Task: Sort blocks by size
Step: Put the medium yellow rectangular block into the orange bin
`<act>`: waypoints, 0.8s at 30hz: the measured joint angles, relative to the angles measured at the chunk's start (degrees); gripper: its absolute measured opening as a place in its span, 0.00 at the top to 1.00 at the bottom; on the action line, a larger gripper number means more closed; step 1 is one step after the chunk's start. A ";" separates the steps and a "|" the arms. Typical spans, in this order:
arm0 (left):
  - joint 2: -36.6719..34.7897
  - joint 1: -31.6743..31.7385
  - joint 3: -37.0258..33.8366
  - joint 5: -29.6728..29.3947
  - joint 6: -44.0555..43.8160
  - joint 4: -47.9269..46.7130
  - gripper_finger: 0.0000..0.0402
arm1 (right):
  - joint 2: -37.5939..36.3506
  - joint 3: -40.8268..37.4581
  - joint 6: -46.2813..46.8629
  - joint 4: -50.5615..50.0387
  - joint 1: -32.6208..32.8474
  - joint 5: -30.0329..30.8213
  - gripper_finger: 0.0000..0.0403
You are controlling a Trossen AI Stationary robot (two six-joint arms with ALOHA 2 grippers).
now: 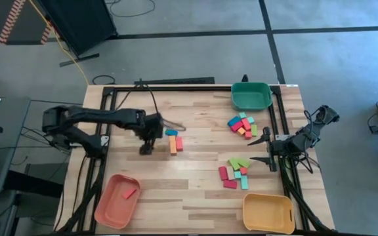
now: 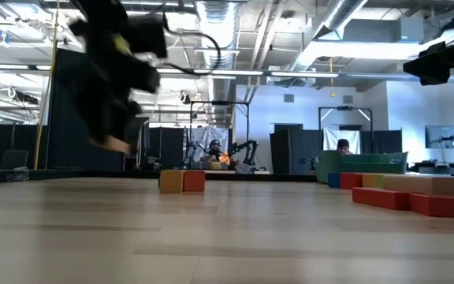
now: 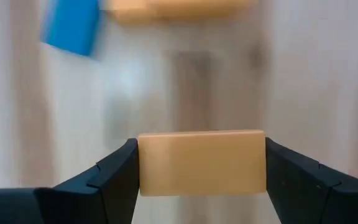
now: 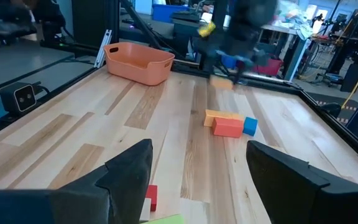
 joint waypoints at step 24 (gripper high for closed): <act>-15.90 -45.57 -1.48 -0.08 -50.65 -7.37 0.30 | 0.00 0.00 0.00 0.00 0.00 0.00 0.28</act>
